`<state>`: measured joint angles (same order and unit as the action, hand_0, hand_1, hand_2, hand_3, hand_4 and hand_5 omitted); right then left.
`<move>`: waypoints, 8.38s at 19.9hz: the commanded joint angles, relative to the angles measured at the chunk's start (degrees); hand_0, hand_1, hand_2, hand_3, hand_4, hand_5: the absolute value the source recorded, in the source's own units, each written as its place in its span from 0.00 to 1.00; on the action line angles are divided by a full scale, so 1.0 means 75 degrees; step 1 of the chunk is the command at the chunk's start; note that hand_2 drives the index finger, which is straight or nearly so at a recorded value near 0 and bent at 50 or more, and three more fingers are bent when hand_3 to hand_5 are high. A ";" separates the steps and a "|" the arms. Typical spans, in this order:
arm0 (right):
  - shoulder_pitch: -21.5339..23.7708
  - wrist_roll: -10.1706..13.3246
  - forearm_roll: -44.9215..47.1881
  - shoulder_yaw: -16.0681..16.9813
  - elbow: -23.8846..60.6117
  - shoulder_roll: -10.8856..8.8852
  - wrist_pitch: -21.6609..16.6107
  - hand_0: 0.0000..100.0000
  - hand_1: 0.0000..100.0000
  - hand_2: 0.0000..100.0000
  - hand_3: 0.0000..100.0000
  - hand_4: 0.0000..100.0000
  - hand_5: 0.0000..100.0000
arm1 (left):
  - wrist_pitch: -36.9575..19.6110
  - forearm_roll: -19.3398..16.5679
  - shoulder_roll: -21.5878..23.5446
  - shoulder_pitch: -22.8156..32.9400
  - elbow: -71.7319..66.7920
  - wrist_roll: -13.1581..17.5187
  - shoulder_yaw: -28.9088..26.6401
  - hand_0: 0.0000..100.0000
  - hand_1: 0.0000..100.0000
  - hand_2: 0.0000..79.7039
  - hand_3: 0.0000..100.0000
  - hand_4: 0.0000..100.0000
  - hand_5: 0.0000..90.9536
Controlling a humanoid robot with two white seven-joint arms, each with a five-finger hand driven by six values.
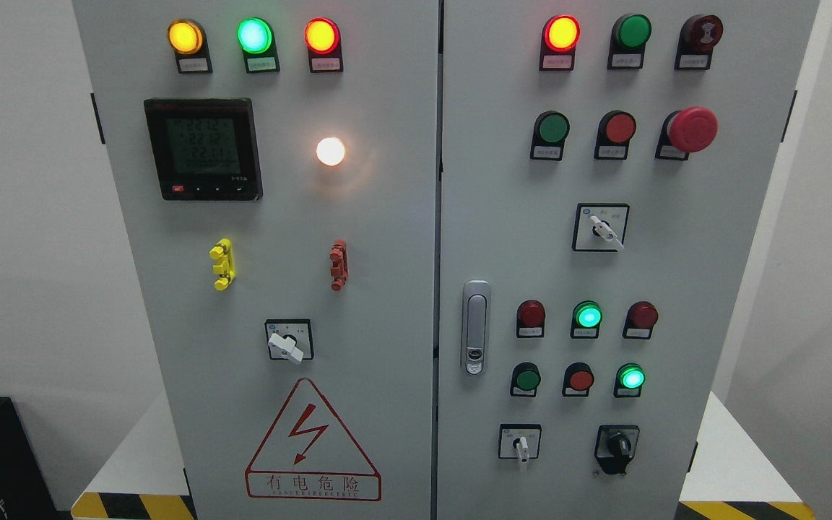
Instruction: Flip black knob to close circuit
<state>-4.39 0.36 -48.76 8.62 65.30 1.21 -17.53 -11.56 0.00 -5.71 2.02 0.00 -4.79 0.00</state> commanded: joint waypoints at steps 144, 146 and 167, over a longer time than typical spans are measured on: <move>-0.1536 -0.1032 -0.3366 0.1124 0.3961 0.0847 0.3099 0.00 0.22 0.73 0.89 0.70 0.68 | 0.0006 -0.0152 0.0000 0.0000 -0.0175 -0.0006 0.0152 0.00 0.00 0.00 0.00 0.00 0.00; -0.1536 -0.1032 -0.3366 0.1124 0.3961 0.0835 0.3099 0.00 0.22 0.73 0.89 0.70 0.68 | 0.0006 -0.0152 0.0000 0.0000 -0.0164 -0.0006 0.0152 0.00 0.00 0.00 0.00 0.00 0.00; -0.1126 -0.1044 -0.3155 0.0586 0.4301 0.0859 0.2947 0.00 0.22 0.73 0.90 0.70 0.69 | 0.0006 -0.0164 0.0000 0.0000 -0.0175 -0.0006 0.0152 0.00 0.00 0.00 0.00 0.00 0.00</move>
<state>-13.83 -7.24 -73.07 15.55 96.48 7.58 4.93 -11.56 0.00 -5.71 2.02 0.00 -4.79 0.00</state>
